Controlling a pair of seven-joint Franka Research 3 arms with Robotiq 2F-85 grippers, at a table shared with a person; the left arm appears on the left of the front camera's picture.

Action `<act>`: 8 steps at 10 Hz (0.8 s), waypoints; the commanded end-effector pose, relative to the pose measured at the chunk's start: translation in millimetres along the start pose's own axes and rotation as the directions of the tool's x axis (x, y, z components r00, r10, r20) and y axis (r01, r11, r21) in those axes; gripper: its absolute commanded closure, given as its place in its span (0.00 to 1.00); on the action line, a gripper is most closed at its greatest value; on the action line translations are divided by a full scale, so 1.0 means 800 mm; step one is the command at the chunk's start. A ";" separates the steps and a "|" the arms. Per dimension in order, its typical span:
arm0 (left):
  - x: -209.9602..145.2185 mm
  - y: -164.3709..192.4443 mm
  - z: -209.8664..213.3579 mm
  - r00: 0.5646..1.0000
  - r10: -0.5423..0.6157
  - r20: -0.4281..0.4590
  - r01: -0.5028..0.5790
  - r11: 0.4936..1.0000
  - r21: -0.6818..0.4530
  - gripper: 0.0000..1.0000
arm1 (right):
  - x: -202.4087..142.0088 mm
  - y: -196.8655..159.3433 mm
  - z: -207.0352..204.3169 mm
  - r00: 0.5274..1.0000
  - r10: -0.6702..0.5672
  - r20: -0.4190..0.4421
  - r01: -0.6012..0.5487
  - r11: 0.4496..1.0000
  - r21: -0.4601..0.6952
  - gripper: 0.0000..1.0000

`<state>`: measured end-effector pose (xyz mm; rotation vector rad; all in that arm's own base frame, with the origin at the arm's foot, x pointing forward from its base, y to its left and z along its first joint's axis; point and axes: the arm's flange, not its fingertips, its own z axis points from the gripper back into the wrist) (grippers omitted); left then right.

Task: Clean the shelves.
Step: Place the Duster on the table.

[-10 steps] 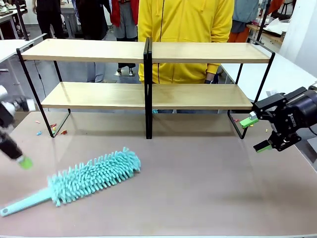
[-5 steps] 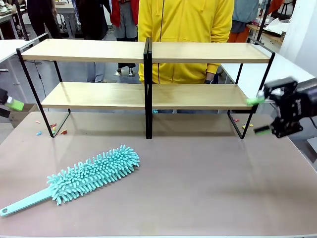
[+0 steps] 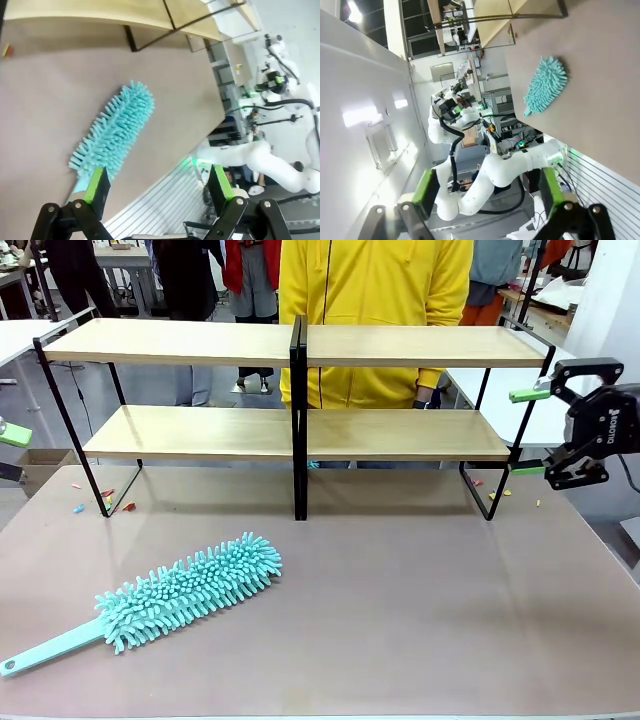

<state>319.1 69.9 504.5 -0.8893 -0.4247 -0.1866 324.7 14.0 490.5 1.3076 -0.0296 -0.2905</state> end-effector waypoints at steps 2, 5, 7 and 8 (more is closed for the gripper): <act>0.004 0.000 -0.004 0.999 -0.032 0.006 0.031 0.998 0.060 0.00 | -0.002 -0.003 0.003 0.999 0.026 -0.018 -0.026 0.999 -0.025 0.00; 0.004 0.000 -0.004 0.999 -0.032 0.006 0.031 0.998 0.060 0.00 | -0.002 -0.003 0.003 0.999 0.026 -0.018 -0.026 0.999 -0.025 0.00; 0.004 0.000 -0.004 0.999 -0.032 0.006 0.031 0.998 0.060 0.00 | -0.002 -0.003 0.003 0.999 0.026 -0.018 -0.026 0.999 -0.025 0.00; 0.004 0.000 -0.004 0.999 -0.032 0.006 0.031 0.998 0.060 0.00 | -0.002 -0.003 0.003 0.999 0.026 -0.018 -0.026 0.999 -0.025 0.00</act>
